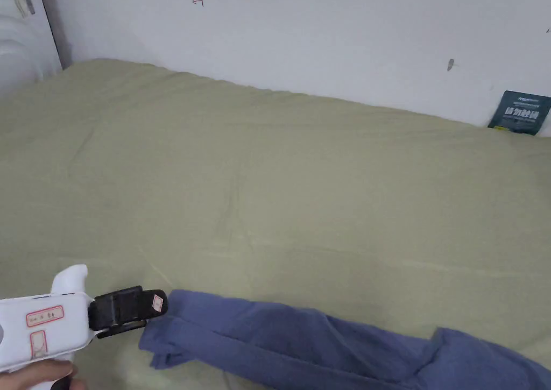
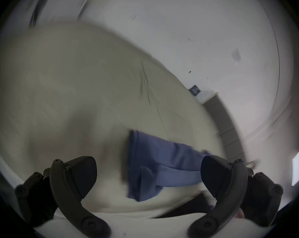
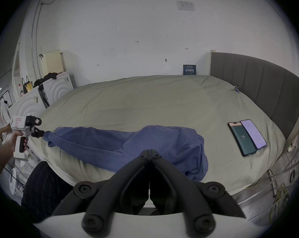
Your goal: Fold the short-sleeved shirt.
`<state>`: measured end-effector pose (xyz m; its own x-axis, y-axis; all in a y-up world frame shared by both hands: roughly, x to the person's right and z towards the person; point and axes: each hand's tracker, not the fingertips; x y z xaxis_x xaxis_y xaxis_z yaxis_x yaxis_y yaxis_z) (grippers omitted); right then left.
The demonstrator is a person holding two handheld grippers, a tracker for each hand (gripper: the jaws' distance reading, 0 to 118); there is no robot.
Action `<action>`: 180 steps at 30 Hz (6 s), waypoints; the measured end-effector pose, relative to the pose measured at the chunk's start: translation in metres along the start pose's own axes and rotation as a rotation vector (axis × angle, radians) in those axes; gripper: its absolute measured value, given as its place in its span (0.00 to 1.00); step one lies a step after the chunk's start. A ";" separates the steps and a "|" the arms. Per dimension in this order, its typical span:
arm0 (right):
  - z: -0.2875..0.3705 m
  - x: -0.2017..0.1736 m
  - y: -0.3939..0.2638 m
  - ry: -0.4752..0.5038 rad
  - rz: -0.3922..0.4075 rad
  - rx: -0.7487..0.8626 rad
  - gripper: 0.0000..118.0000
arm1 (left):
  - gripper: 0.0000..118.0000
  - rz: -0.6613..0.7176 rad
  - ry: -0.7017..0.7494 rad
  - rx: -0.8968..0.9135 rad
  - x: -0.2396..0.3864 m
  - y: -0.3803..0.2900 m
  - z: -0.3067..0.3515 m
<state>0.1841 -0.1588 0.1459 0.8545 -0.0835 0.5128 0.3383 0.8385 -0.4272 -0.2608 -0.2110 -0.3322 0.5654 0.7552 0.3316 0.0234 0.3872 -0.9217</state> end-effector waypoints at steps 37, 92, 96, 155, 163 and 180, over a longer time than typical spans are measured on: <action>-0.002 -0.018 -0.006 0.079 -0.024 0.015 0.00 | 0.04 -0.212 0.157 -0.129 0.174 -0.049 -0.132; 0.010 -0.031 0.001 0.136 -0.001 0.087 0.00 | 0.95 -0.157 0.066 -0.139 0.057 -0.038 -0.075; 0.010 -0.033 0.001 0.126 0.010 0.087 0.00 | 0.95 0.232 -0.331 -0.159 0.007 -0.034 -0.108; 0.027 -0.035 0.010 0.085 0.081 0.165 0.00 | 0.14 -0.364 -0.003 -0.195 0.212 -0.128 -0.213; 0.027 -0.029 0.011 0.080 0.057 0.160 0.00 | 0.14 -0.601 0.050 -0.143 0.237 -0.146 -0.176; -0.143 -0.088 0.033 0.573 -0.113 -0.225 0.00 | 0.29 -0.524 0.199 0.001 0.149 -0.128 -0.055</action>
<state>0.1769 -0.2005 -0.0196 0.8630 -0.4931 0.1099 0.4607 0.6790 -0.5716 -0.1337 -0.1771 -0.1759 0.6230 0.3471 0.7010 0.3426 0.6845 -0.6434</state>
